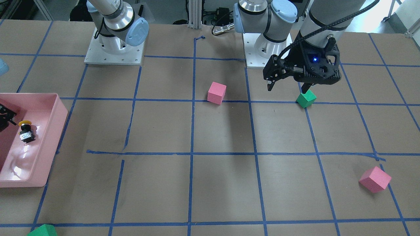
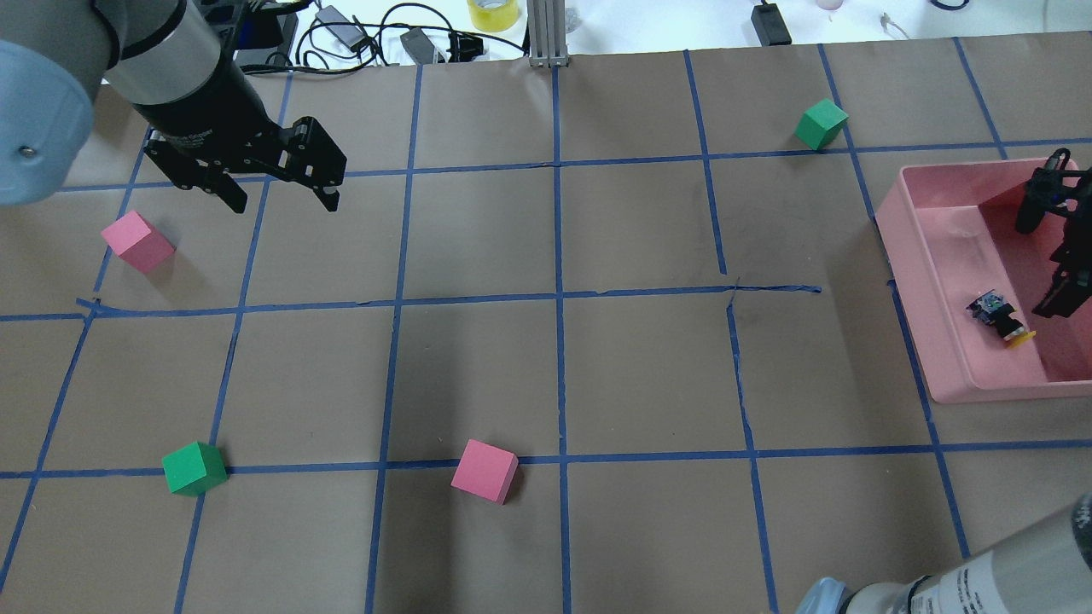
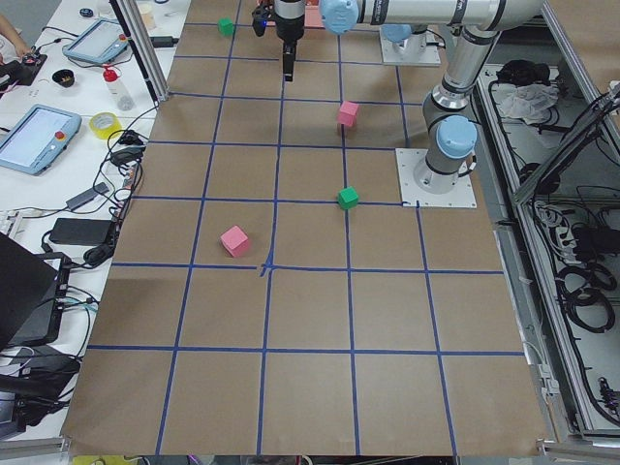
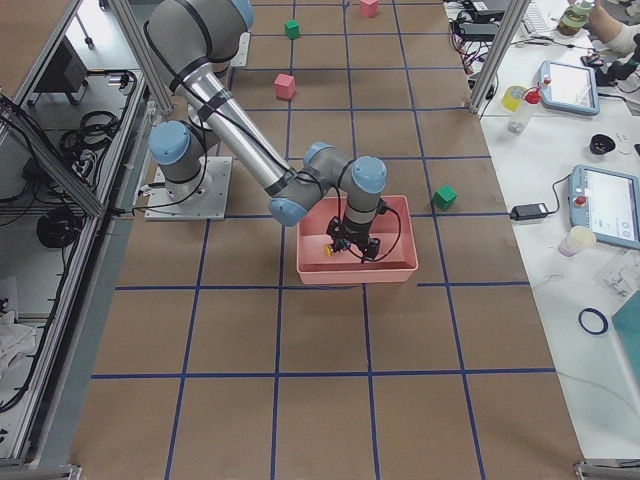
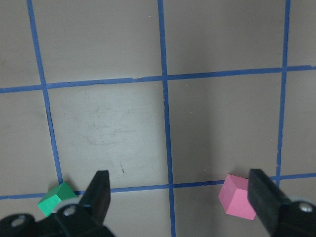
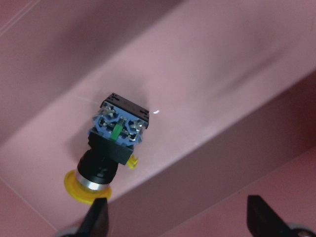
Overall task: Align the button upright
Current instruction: 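Descend the right gripper onto the switch body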
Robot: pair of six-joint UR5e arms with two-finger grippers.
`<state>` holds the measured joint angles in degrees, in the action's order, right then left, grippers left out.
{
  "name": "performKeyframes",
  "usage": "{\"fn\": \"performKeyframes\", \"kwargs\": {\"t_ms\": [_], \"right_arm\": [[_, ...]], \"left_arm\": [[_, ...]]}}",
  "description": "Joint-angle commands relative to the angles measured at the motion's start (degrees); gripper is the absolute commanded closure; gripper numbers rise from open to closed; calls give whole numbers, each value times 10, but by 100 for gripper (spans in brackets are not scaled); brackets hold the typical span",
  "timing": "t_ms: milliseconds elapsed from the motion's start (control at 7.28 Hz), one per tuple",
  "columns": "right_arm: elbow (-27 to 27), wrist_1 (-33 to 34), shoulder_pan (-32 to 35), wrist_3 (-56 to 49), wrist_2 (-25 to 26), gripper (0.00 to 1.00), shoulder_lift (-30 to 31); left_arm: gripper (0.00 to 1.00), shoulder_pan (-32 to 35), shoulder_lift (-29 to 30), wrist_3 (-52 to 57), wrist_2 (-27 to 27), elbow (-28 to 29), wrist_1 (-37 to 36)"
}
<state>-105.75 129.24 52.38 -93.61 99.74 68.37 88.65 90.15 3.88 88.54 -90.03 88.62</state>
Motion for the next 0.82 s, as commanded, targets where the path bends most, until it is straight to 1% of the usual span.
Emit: {"fn": "performKeyframes", "kwargs": {"t_ms": [0, 137, 412, 549, 686], "right_arm": [[4, 0, 0, 6, 28, 0, -1], [0, 0, 0, 24, 29, 0, -1], [0, 0, 0, 26, 29, 0, -1], [0, -1, 0, 43, 22, 0, -1], [0, -8, 0, 82, 13, 0, 0]], "left_arm": [[0, 0, 1, -1, 0, 0, -1], [0, 0, 1, -1, 0, 0, -1], [0, 0, 1, -1, -2, 0, -2], [0, 0, 1, -1, -2, 0, -2], [0, 0, 1, -1, -2, 0, -2]]}}
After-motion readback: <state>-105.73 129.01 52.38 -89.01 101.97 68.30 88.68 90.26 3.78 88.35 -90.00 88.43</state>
